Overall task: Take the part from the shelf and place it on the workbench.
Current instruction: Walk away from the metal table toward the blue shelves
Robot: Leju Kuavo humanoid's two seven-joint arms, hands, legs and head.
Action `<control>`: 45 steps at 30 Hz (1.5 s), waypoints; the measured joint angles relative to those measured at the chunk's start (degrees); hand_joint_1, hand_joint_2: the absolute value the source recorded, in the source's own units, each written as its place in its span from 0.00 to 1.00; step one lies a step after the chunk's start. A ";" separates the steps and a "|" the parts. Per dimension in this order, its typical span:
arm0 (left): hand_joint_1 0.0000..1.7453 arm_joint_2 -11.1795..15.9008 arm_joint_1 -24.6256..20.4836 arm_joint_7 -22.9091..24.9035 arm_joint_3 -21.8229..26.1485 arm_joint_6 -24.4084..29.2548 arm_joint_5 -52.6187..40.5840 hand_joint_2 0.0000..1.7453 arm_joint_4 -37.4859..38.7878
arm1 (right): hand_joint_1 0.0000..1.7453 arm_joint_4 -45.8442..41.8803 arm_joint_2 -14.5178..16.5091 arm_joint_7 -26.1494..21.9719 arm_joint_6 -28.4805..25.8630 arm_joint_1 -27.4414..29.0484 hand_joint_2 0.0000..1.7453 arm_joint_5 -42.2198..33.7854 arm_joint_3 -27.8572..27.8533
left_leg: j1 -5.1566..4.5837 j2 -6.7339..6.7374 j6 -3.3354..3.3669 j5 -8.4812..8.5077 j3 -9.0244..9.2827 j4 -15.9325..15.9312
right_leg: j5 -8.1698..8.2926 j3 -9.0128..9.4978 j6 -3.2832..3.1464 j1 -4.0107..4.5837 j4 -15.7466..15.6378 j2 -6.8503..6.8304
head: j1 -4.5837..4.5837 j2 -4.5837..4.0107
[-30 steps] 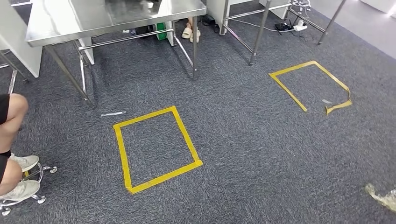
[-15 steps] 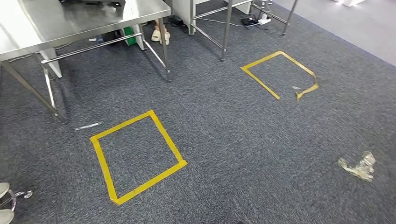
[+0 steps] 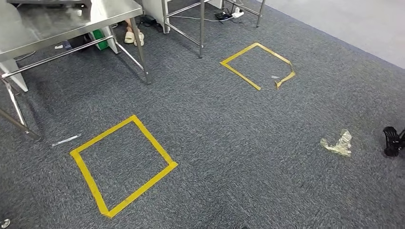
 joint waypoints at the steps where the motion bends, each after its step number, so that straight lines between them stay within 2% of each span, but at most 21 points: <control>1: 0.00 0.01 0.03 0.02 -0.01 0.02 -0.02 0.00 0.05 | 0.00 -0.02 0.04 0.00 -0.01 -0.01 0.00 0.00 0.00 | -0.16 0.36 -0.34 -0.01 0.13 -0.07 | 0.13 0.02 -0.55 0.24 -0.40 -0.08 | -0.05 0.00; 3: 0.00 0.01 0.04 0.14 -0.07 0.08 -0.15 0.00 0.13 | 0.00 -0.03 0.01 0.00 -0.05 0.14 0.00 -0.14 -0.02 | -0.09 0.80 -1.05 -0.12 0.44 -0.20 | 0.44 -0.16 -1.58 0.04 -0.57 1.07 | -0.14 0.00; 5: 0.00 0.03 -0.10 0.47 -0.15 0.22 -0.48 0.00 0.17 | 0.00 -0.03 -0.01 -0.03 -0.23 0.29 0.00 -0.38 -0.08 | 0.10 -1.09 -1.59 -1.96 -0.21 1.81 | 0.87 0.02 -2.64 -0.54 -0.92 2.16 | -0.44 -0.01; 8: 0.00 0.03 -0.35 1.10 -0.22 0.25 -0.88 0.00 0.20 | 0.00 -0.03 0.10 -0.21 -0.41 0.39 0.00 -0.52 -0.17 | 0.20 -4.49 -1.74 -7.62 -4.86 12.14 | 1.26 -0.12 -3.60 -0.50 -1.00 3.82 | -0.90 0.00; 10: 0.00 0.03 -0.41 1.38 -0.32 0.17 -0.93 0.00 0.20 | 0.00 -0.03 0.12 -0.31 -0.41 0.62 0.00 -0.59 -0.25 | 0.23 -4.84 -1.76 -8.30 -6.86 16.05 | 1.29 -0.23 -3.65 -0.31 -0.93 5.20 | -0.92 0.00; 12: 0.00 0.03 -0.47 1.55 -0.42 0.16 -0.98 0.00 0.20 | 0.00 -0.03 0.12 -0.34 -0.42 0.84 0.00 -0.65 -0.41 | 0.43 -5.39 -1.78 -4.74 -4.70 11.43 | 1.29 -0.20 -3.59 -0.36 -0.68 6.75 | -0.92 -0.01; 14: 0.00 0.01 -0.65 1.75 -0.55 0.10 -1.13 0.00 0.20 | 0.00 -0.03 0.15 -0.34 -0.44 0.81 0.00 -0.51 -0.58 | 0.83 -7.67 -1.80 -1.55 -1.27 4.11 | 1.21 -0.51 -3.39 -0.25 -0.09 8.20 | -0.94 -0.01; 16: 0.00 -0.02 -0.79 1.98 -0.81 -0.01 -1.33 0.00 0.20 | 0.00 -0.07 0.17 -0.36 -0.45 0.71 0.00 -0.22 -0.66 | 0.82 -9.03 -1.50 -0.96 -0.07 1.15 | 1.32 -1.17 -2.79 -0.09 0.25 9.31 | -0.95 0.00; 18: 0.00 -0.08 -0.82 2.14 -1.12 -0.06 -1.43 0.00 0.20 | 0.00 -0.09 0.16 -0.37 -0.44 0.82 0.00 0.10 -0.69 | 0.54 -8.01 -0.69 -0.65 -0.11 0.84 | 1.65 -1.80 -1.96 -0.11 0.07 10.08 | -0.94 0.00; 20: 0.00 -0.14 -0.77 2.20 -1.42 -0.08 -1.44 0.00 0.20 | 0.00 -0.10 0.21 -0.36 -0.42 0.89 0.00 0.37 -0.72 | 0.56 -6.70 0.23 -0.23 -0.02 0.40 | 0.88 -2.98 -1.56 0.00 1.60 8.11 | -0.80 0.00; 22: 0.00 -0.17 -0.59 2.23 -1.69 -0.02 -1.49 0.00 0.20 | 0.00 -0.11 0.38 -0.38 -0.40 0.69 0.00 0.49 -0.76 | 0.55 -5.15 0.76 -0.08 -0.05 0.17 | -2.02 -6.10 -1.61 0.07 7.76 5.07 | -0.58 0.00; 25: 0.00 -0.17 -0.39 2.45 -1.96 0.10 -1.71 0.00 0.21 | 0.00 -0.11 0.53 -0.42 -0.49 0.80 0.00 0.52 -1.06 | 0.41 -2.92 0.90 -0.12 -0.23 0.18 | -5.02 -10.10 -1.14 -0.11 16.41 4.02 | -0.44 0.00; 27: 0.00 -0.17 -0.31 2.68 -2.28 0.13 -1.95 0.00 0.22 | 0.00 -0.11 0.54 -0.44 -0.60 1.11 0.00 0.52 -1.37 | 0.42 -1.70 0.81 -0.19 -0.18 0.19 | -3.38 -7.83 -0.21 -0.33 12.67 3.47 | -0.39 0.00; 29: 0.00 -0.17 -0.26 2.90 -2.70 0.19 -2.07 0.00 0.23 | 0.00 -0.12 0.59 -0.50 -0.79 1.21 0.00 0.52 -1.67 | 0.19 -0.67 0.46 -0.40 0.01 0.25 | -0.83 -3.19 0.38 -0.35 4.47 1.03 | -0.32 0.00; 31: 0.00 -0.17 -0.18 3.25 -3.08 0.20 -2.14 0.00 0.27 | 0.00 -0.15 0.73 -0.60 -0.94 1.19 0.00 0.57 -1.99 | -0.22 0.24 -0.11 -0.66 0.31 0.25 | 0.41 -0.78 -0.24 0.01 0.25 -0.54 | -0.39 0.00; 34: 0.00 -0.15 -0.18 3.68 -3.55 -0.04 -2.33 0.00 0.30 | 0.00 -0.19 0.84 -0.76 -1.00 1.45 0.00 0.69 -2.49 | -0.26 1.09 -1.04 -1.05 0.89 0.12 | 0.70 -0.85 -1.70 0.02 -0.04 1.09 | -0.61 -0.01; 36: 0.00 -0.12 -0.36 3.73 -3.76 -0.14 -2.50 0.00 0.33 | 0.00 -0.21 0.86 -0.75 -1.00 1.58 0.00 0.70 -2.64 | -0.03 -1.03 -1.56 -3.12 0.03 2.63 | 0.99 -0.57 -2.76 -0.57 -0.33 2.38 | -0.91 -0.01; 38: 0.00 -0.10 -0.60 3.84 -3.95 -0.20 -2.56 0.00 0.36 | 0.00 -0.25 0.93 -0.71 -1.01 1.61 0.00 0.75 -2.79 | 0.09 -3.99 -1.69 -7.00 -3.22 9.54 | 1.17 -0.63 -3.53 -0.62 -0.37 3.56 | -1.25 0.00; 40: 0.00 -0.10 -0.72 4.02 -4.17 -0.28 -2.57 0.00 0.36 | 0.00 -0.27 0.98 -0.61 -1.02 1.73 0.00 0.79 -3.03 | 0.09 -4.90 -1.71 -9.23 -6.50 15.79 | 1.18 -0.72 -3.77 -0.36 -0.35 4.85 | -1.29 0.00; 42: 0.00 -0.10 -0.77 4.15 -4.31 -0.37 -2.57 0.00 0.36 | 0.00 -0.27 0.96 -0.51 -1.02 1.93 0.00 0.74 -3.27 | 0.17 -5.03 -1.71 -7.87 -6.82 15.80 | 1.18 -0.68 -3.76 -0.30 -0.29 6.08 | -1.29 0.00; 45: 0.00 -0.10 -0.93 4.22 -4.35 -0.50 -2.57 0.00 0.35 | 0.00 -0.27 0.94 -0.50 -1.03 2.01 0.00 0.65 -3.52 | 0.71 -6.83 -1.89 -2.35 -2.31 6.12 | 1.11 -0.69 -3.54 -0.32 0.16 8.13 | -1.31 0.00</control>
